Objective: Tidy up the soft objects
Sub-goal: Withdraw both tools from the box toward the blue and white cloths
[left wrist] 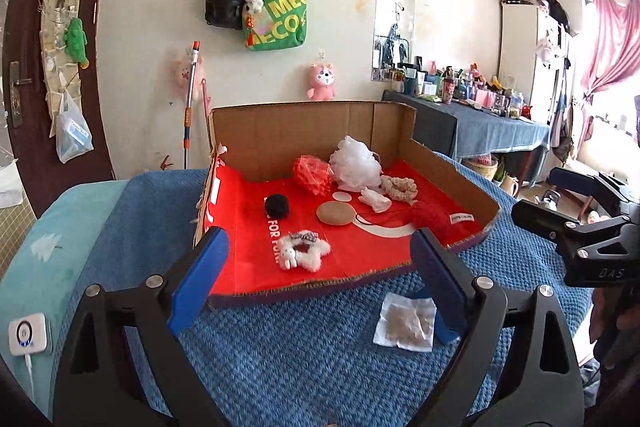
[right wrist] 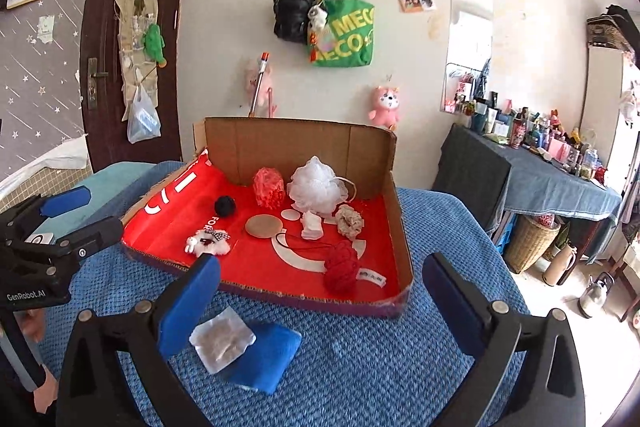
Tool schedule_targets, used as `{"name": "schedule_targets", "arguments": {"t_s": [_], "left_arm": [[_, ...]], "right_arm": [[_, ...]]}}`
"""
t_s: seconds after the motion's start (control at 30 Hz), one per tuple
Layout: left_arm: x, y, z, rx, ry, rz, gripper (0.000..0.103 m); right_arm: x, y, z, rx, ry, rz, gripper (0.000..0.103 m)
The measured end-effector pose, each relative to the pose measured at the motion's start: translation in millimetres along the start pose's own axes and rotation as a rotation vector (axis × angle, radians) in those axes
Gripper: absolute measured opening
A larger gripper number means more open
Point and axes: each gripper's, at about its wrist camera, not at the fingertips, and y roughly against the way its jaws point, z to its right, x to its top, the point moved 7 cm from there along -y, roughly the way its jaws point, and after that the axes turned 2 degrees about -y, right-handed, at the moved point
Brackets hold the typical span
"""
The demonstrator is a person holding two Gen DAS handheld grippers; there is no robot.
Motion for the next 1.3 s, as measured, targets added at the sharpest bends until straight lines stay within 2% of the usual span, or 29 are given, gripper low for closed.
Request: {"name": "schedule_targets", "arguments": {"t_s": [0.17, 0.37, 0.67, 0.8, 1.0, 1.13, 1.3], "left_arm": [[-15, 11, 7, 0.019, -0.007, 0.014, 0.093], [-36, 10, 15, 0.014, -0.014, -0.007, 0.093], [-69, -2, 13, 0.013, 0.013, -0.085, 0.093], [-75, -6, 9, 0.022, 0.009, -0.113, 0.093], [-79, -14, 1, 0.027, 0.023, -0.147, 0.093], [-79, -17, -3, 0.032, 0.025, -0.160, 0.093], [-77, -21, -2, 0.030, 0.015, -0.173, 0.093]], "right_arm": [[-16, 13, 0, -0.035, 0.000, 0.033, 0.103], [-41, 10, -1, -0.025, -0.011, 0.002, 0.103], [-83, -26, -6, 0.036, -0.041, -0.159, 0.103], [-97, -49, -9, 0.050, -0.042, -0.263, 0.103], [-111, -74, -20, 0.065, -0.008, -0.373, 0.103], [-115, -84, -22, 0.062, 0.016, -0.414, 0.103], [-114, -83, -5, 0.035, -0.008, -0.418, 0.103]]}}
